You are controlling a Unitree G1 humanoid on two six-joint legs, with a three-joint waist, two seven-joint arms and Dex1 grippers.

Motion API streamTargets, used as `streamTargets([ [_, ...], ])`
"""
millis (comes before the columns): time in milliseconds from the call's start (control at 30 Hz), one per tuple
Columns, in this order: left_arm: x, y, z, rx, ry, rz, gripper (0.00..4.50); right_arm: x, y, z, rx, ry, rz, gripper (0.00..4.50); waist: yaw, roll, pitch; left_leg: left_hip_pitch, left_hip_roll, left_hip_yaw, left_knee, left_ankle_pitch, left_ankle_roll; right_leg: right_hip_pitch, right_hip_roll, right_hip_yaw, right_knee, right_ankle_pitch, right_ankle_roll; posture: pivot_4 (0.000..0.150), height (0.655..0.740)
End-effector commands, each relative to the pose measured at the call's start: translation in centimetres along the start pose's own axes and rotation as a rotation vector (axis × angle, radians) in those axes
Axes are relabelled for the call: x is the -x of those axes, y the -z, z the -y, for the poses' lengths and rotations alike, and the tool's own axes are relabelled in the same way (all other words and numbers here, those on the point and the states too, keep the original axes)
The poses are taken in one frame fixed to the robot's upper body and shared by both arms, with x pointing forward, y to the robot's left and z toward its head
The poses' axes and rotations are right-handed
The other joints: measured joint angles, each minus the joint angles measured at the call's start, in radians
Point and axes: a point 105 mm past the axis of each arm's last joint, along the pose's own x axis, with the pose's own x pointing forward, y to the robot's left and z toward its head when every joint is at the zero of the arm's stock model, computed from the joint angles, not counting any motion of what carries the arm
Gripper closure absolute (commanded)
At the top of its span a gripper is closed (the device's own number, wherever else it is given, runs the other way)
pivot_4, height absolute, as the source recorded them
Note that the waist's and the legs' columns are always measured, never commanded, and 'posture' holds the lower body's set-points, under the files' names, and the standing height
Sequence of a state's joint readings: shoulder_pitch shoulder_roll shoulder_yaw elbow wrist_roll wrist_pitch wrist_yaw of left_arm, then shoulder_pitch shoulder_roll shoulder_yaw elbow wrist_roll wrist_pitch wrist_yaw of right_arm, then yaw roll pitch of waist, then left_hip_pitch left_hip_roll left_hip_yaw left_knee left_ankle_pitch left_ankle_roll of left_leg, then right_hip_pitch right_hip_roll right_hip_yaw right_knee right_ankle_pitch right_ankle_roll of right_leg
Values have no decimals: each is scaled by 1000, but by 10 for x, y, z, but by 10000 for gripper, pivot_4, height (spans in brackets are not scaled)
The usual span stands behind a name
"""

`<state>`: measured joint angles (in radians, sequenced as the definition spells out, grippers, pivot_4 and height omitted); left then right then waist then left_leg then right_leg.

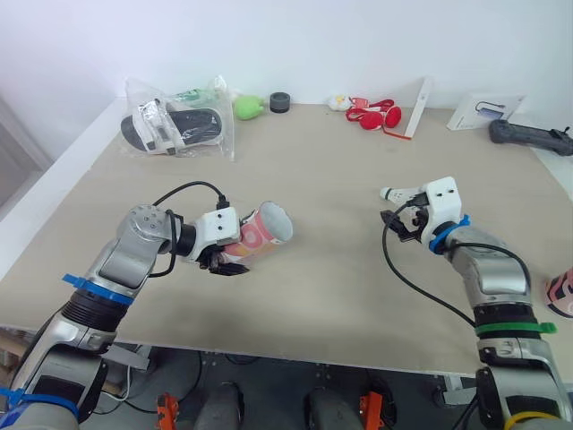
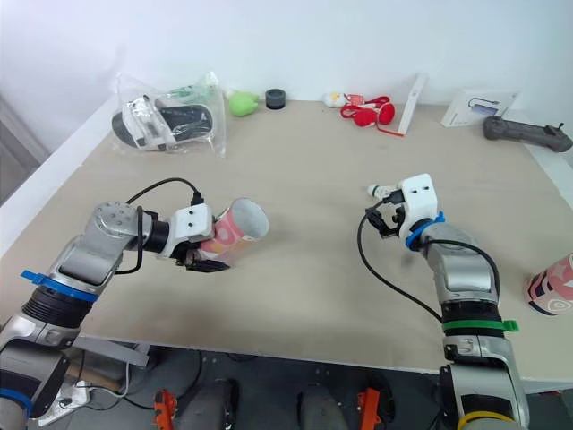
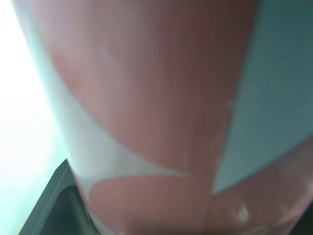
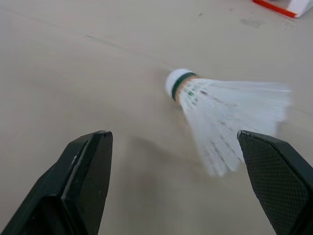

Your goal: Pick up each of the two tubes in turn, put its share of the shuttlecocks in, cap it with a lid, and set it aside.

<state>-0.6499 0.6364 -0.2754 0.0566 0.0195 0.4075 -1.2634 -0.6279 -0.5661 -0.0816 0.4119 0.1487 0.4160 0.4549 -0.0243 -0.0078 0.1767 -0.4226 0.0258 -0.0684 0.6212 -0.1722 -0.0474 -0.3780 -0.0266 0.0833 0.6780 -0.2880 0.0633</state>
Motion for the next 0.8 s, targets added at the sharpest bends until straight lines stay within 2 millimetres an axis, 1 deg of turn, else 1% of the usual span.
streamTargets([
  [33, -15, 6, 16, 20, 70, -9, 13449, -13, -15, -1, 37, 5, 45, 1240, 1, 0, 0, 0, 0, 0, 0, 0, 0, 0, 0, 0, 0, 0, 0, 1500, 7400],
  [133, -14, 7, 16, 24, 64, -11, 13449, -22, -15, -4, 33, 3, 45, 1240, 0, 0, 0, 0, 0, 0, -1, 0, 0, 0, 0, 0, 0, 0, -1, 1500, 7400],
  [167, -13, 7, 16, 25, 61, -12, 13449, -24, -14, -4, 32, 2, 45, 6560, 0, 0, 0, 0, 0, 0, -1, 0, 0, 0, 0, 0, 0, 1, -3, 1500, 7400],
  [200, -13, 7, 16, 26, 60, -12, 13449, -25, -14, -5, 32, -1, 45, 9707, 0, 0, 0, 0, 0, 0, -1, 0, 0, 0, 0, 0, 0, 2, -4, 1500, 7400],
  [233, -12, 7, 17, 26, 61, -12, 13449, -27, -14, -6, 29, -3, 46, 11844, 0, 0, 0, 0, 0, 0, -1, 0, 0, 0, 0, 0, 0, 2, -4, 1500, 7400],
  [300, -11, 7, 18, 28, 61, -10, 13449, -29, -13, -6, 28, -5, 45, 21498, -1, 0, 0, 0, 0, 0, -1, 0, 0, 0, 0, 0, 0, 2, -4, 1500, 7400],
  [467, -11, 7, 19, 30, 59, -12, 13449, -31, -12, -5, 30, 3, 50, 43776, -2, 0, 0, 0, 0, 0, -2, 0, 0, 0, 0, 0, 0, 1, -5, 1500, 7400],
  [500, -11, 7, 19, 29, 59, -12, 13449, -31, -15, -6, 35, -1, 60, 43776, -2, 0, 0, 0, 0, 0, -2, 0, 0, 0, 0, 0, 0, 1, -5, 1500, 7400],
  [600, -12, 7, 19, 29, 62, -13, 13449, -25, -33, -12, 73, -55, 137, 43776, -2, 1, 0, 0, 0, 0, -2, 0, 0, 0, 0, 0, 0, 1, -5, 1500, 7400],
  [667, -12, 7, 20, 28, 64, -13, 13449, -19, -47, -23, 102, -131, 197, 43776, -3, 1, 0, 0, 0, 0, -2, 0, 0, -1, 1, 0, 0, 1, -5, 1500, 7400],
  [700, -12, 6, 20, 28, 66, -13, 13449, -7, -65, -40, 132, -253, 262, 43776, -2, 1, 0, 0, 0, 0, -2, 0, 0, -1, 1, 0, 0, 1, -5, 1500, 7400],
  [767, -12, 6, 20, 27, 70, -12, 13449, 30, -100, -82, 230, -534, 381, 43776, 0, 3, 2, 0, 0, -1, -2, 0, 0, -1, 0, -1, 0, 1, -4, 1500, 7400],
  [800, -12, 5, 20, 27, 71, -13, 13449, 44, -108, -96, 263, -624, 409, 43776, -1, 6, 3, -1, 0, -1, -2, 0, 0, -1, 0, 0, 0, 1, -4, 1500, 7400],
])
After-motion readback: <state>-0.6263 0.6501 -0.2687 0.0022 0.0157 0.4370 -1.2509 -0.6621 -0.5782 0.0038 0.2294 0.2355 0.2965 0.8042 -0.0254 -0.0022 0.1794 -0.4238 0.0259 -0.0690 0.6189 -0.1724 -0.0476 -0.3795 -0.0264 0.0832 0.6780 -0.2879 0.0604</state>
